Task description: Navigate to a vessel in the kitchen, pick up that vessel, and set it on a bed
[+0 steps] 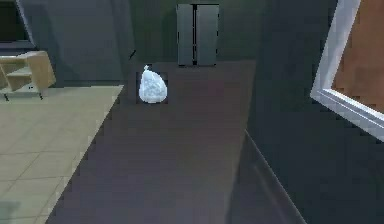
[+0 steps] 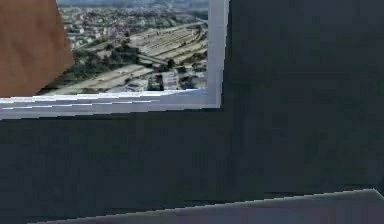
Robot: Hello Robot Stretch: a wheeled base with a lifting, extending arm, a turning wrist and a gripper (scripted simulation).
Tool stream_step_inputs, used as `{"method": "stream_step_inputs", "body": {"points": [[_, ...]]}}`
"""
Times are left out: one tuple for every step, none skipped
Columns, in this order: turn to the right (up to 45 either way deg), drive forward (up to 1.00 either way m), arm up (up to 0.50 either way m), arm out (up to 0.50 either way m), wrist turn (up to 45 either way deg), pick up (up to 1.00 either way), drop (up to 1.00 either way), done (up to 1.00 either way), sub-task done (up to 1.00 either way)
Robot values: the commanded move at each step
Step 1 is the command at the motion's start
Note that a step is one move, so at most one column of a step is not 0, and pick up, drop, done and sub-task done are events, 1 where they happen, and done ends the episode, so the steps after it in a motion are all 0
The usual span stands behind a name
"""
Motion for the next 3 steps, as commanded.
{"method": "stream_step_inputs", "body": {"points": [[0.0,1.0,0.0,0.0,0.0,0.0,0.0,0.0,0.0],[0.0,1.0,0.0,0.0,0.0,0.0,0.0,0.0,0.0],[0.0,0.55,0.0,0.0,0.0,0.0,0.0,0.0,0.0]]}}
